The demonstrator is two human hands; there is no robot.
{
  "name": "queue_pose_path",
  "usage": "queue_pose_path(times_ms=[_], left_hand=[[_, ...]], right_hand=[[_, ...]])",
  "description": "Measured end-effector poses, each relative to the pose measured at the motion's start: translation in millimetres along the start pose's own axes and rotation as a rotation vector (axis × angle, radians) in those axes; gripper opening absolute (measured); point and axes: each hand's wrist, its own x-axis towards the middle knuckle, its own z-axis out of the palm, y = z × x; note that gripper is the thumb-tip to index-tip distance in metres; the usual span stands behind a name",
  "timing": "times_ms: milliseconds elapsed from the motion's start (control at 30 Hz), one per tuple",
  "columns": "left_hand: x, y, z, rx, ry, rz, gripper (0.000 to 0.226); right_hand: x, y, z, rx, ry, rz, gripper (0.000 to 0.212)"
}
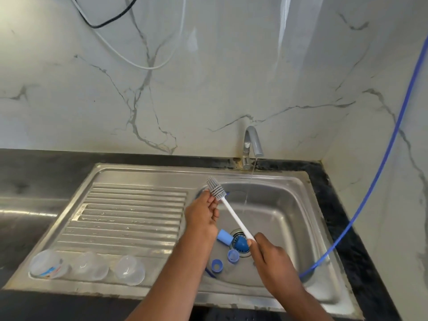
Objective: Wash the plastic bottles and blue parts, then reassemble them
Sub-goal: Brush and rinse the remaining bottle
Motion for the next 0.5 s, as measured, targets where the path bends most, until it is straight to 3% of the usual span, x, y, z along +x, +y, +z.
queue_pose_path(times_ms=[133,233,367,500], left_hand=[[-5,-13,3,0.029,0.013,0.049,0.008],[-13,-23,10,0.026,-0.004,0.04,0.01],[-1,-9,4,-0.039,0.057,0.051,0.007],[-6,-22,7,0.116,-0.05,0.045,0.011]], right_hand=[[11,1,-3,0.034,-0.008,-0.005,0.017],[20,4,-4,0.038,0.011,0.007,0.027],[4,14,-2,0.002,-0.056,0.009,0.011],[21,14,-11,0.011,-0.016,0.01,0.024]])
